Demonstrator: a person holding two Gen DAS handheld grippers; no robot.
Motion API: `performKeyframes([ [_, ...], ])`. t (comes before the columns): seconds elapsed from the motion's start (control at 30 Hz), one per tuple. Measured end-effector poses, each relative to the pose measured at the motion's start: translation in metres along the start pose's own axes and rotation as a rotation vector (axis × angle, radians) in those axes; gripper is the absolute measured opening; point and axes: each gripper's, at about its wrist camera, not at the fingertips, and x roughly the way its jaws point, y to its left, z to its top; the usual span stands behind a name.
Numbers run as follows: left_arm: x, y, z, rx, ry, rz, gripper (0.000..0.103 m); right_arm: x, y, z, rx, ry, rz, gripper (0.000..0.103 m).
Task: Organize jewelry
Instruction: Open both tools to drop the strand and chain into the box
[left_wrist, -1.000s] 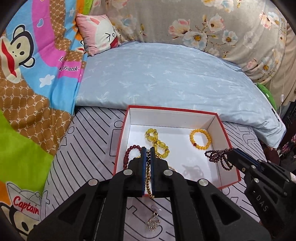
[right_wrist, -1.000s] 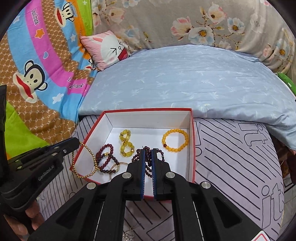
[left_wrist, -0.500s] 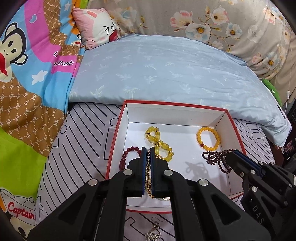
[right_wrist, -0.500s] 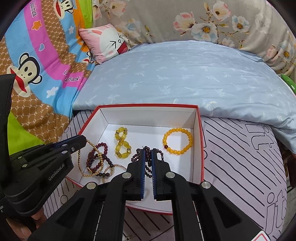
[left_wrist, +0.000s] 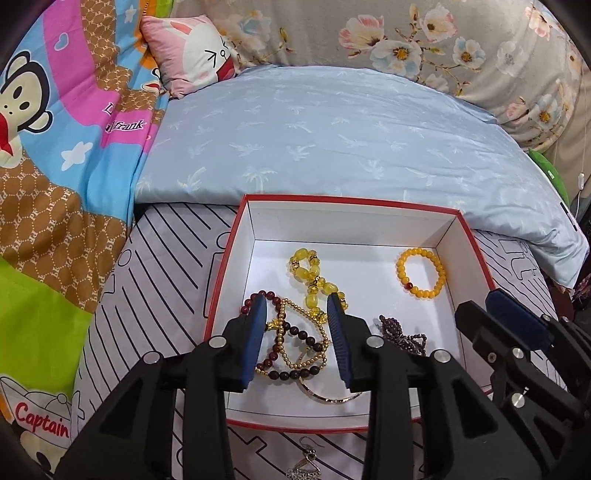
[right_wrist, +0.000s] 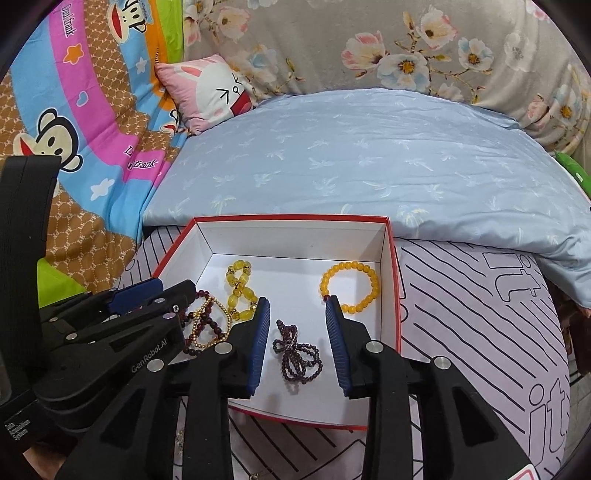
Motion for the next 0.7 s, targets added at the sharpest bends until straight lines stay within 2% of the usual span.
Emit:
performKeyframes([
  [0.33, -0.015, 0.001, -0.007, -0.005, -0.007, -0.004, 0.032, -0.016, 0.001, -0.004, 0.008, -0.007, -0.005, 0.032],
  [0.7, -0.038, 0.004, -0.022, -0.009, -0.013, -0.006, 0.032, -0.043, 0.007, -0.027, 0.012, 0.001, 0.006, 0.032],
])
